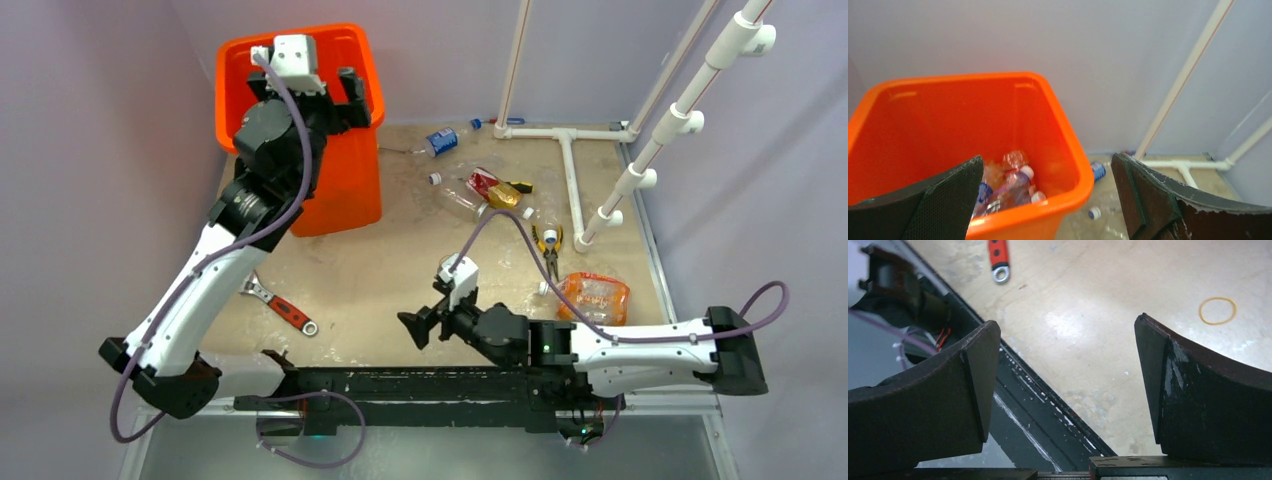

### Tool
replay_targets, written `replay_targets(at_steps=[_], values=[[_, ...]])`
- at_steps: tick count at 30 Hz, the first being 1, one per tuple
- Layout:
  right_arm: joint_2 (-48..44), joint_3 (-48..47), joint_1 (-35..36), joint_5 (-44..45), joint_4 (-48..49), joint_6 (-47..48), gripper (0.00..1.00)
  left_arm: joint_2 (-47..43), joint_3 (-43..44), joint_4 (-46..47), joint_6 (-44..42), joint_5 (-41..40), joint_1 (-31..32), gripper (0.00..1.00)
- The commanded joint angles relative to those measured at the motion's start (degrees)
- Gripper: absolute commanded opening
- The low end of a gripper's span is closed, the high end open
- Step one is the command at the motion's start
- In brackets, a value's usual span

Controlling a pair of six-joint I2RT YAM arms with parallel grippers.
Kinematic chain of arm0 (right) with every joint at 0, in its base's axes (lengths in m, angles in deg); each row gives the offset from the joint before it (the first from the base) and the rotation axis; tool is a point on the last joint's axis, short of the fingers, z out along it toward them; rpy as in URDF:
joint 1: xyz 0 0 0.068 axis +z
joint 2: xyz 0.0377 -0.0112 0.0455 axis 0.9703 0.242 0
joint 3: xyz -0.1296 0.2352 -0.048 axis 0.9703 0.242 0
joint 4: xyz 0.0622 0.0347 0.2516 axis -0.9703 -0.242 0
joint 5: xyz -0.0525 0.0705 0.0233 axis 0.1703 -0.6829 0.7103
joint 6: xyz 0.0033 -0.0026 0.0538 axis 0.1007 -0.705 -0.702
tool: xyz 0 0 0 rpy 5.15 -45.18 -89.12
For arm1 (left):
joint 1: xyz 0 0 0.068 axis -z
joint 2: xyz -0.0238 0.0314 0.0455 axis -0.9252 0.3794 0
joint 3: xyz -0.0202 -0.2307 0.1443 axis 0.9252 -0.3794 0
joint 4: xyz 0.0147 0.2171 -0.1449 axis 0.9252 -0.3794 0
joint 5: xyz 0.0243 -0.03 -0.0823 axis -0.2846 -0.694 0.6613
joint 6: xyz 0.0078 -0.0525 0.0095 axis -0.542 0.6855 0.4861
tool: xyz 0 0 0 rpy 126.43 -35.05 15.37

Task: Put the plastic bottles in the bin
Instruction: Place the plastic bottle in the trash bin, then pick up the plastic bottle at the center of the board.

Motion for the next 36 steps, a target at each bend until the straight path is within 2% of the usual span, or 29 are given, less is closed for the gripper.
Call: replay_targets(at_steps=[1,3,4,7,10,13,16,21,24,27,30,33,36], values=[[5.6,-9.24,-1.44,13.24,-10.27,-5.91,0.99,-3.52,-5.5,-15.6,7.96,5.82,0.17,0.99],[7.46,-12.27,-5.39,13.38,-14.67,-9.22,0.99,-7.9,-11.82,-15.98,9.92,8.79,0.16,0.99],[7.83,-12.56,-10.18,10.61,-16.1,-10.72,0.99,-9.99,-16.39,-15.68,10.58,10.55,0.14,0.99],[7.0,-9.46,-20.83,0.25,-14.68,-13.58,0.99,-14.41,-23.56,-16.75,11.79,13.6,0.22,0.99],[6.38,-6.82,-25.52,-1.29,-12.87,-14.47,0.98,-16.75,-29.1,-17.32,10.96,15.51,0.25,0.99],[7.03,-6.11,-26.85,1.83,-13.7,-15.95,0.99,-18.86,-32.38,-17.79,11.87,17.5,0.23,0.99],[7.65,-5.55,-27.51,3.24,-14.84,-17.71,0.99,-22.71,-37.96,-13.76,12.64,20.17,0.19,0.99],[7.6,-8.76,-27.52,8.5,-30.18,-25.32,0.99,-24.89,-44.66,-10.66,12.54,22.84,0.23,0.99],[1.9,-6.79,-28.11,9.52,-35.23,-34.35,0.99,-25.53,-47.28,-9.3,13.45,22.39,0.21,0.99],[-6.96,-1.32,-28.78,7.1,-32.8,-40.2,0.99,-26.05,-48.52,-7.93,14.35,25.66,0.06,0.99],[-12.57,2.8,-28.92,8.53,-33.48,-45.73,0.99,-25.98,-49.08,-7.8,15.03,27.36,0.06,0.99],[-13.65,3.56,-28.99,12.11,-38.36,-51.28,0.99,-25.75,-49.17,-8.21,15.59,27.37,0.07,0.99],[-11.62,1.74,-29.23,17.7,-47.24,-58.75,0.99,-25.74,-49.34,-7.77,16.74,28.49,0.09,0.99]])
